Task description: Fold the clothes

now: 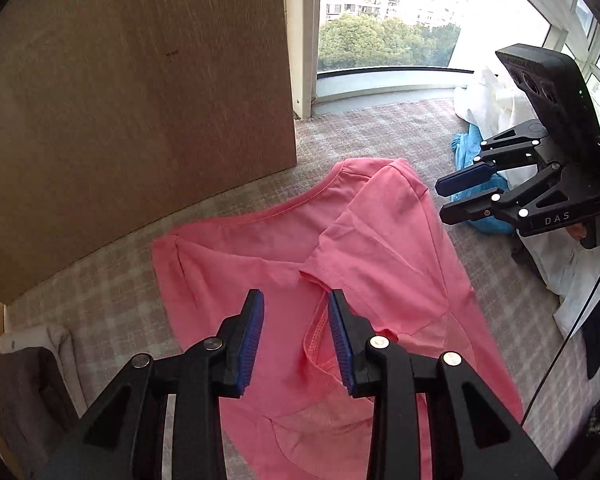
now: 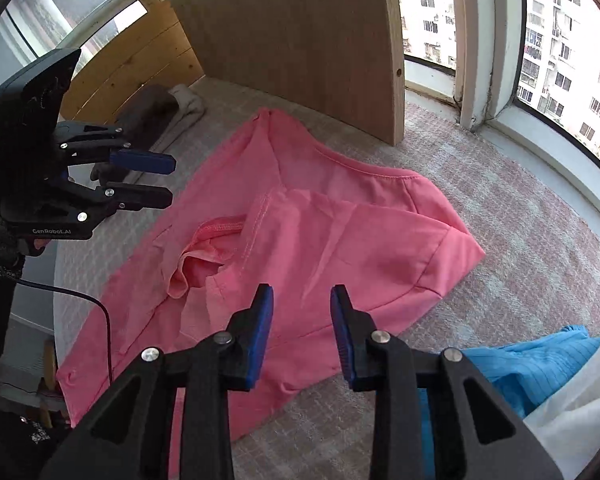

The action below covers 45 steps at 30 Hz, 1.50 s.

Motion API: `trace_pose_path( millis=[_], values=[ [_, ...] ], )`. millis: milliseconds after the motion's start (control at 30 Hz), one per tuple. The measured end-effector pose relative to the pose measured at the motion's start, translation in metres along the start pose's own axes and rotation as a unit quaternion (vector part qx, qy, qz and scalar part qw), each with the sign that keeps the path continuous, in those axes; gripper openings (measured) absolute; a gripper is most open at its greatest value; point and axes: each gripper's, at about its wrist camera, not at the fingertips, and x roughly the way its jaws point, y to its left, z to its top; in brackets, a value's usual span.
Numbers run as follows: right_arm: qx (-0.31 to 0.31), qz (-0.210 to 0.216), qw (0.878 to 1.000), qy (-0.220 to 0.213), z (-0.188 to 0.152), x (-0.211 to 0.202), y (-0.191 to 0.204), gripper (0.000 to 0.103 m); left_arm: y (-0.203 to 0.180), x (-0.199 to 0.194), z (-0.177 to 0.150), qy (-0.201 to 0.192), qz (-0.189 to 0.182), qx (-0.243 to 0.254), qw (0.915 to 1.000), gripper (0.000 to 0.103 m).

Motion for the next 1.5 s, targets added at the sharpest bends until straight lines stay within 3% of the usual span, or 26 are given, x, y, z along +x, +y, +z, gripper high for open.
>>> trace_pose_path(
  millis=[200, 333, 567, 700, 867, 1200, 1333, 1433, 1500],
  values=[
    [-0.027, 0.014, 0.999, 0.026, -0.009, 0.049, 0.044, 0.022, 0.003, -0.015, -0.06, 0.019, -0.001, -0.03, 0.9994, 0.031],
    [0.015, 0.045, 0.999, 0.008, -0.012, 0.021, 0.045, 0.022, 0.005, -0.018, -0.087, 0.007, -0.015, -0.06, 0.998, 0.032],
    [0.103, 0.038, 0.988, -0.106, -0.075, -0.113, 0.042, 0.023, -0.016, -0.027, -0.124, 0.005, -0.035, -0.056, 0.9978, 0.031],
    [0.148, 0.001, 0.98, -0.134, -0.121, -0.158, 0.05, 0.035, -0.016, -0.061, -0.161, -0.008, -0.045, -0.066, 0.9968, 0.032],
    [0.2, -0.032, 0.971, -0.123, -0.186, -0.157, 0.084, 0.035, -0.009, -0.078, -0.218, 0.006, -0.055, -0.084, 0.9949, 0.033],
    [0.316, -0.075, 0.94, -0.104, -0.297, -0.126, 0.188, 0.035, -0.028, -0.12, -0.321, 0.028, -0.141, -0.017, 0.9895, 0.037],
    [0.359, -0.09, 0.924, -0.096, -0.338, -0.114, 0.231, 0.035, -0.028, -0.13, -0.355, 0.039, -0.199, -0.012, 0.9791, 0.037],
    [0.391, -0.102, 0.91, -0.09, -0.369, -0.105, 0.263, 0.036, -0.026, -0.129, -0.374, 0.051, -0.217, -0.021, 0.9747, 0.038],
    [0.387, -0.115, 0.912, -0.077, -0.371, -0.103, 0.268, 0.038, -0.024, -0.127, -0.386, 0.06, -0.227, -0.031, 0.9715, 0.037]
  ],
)
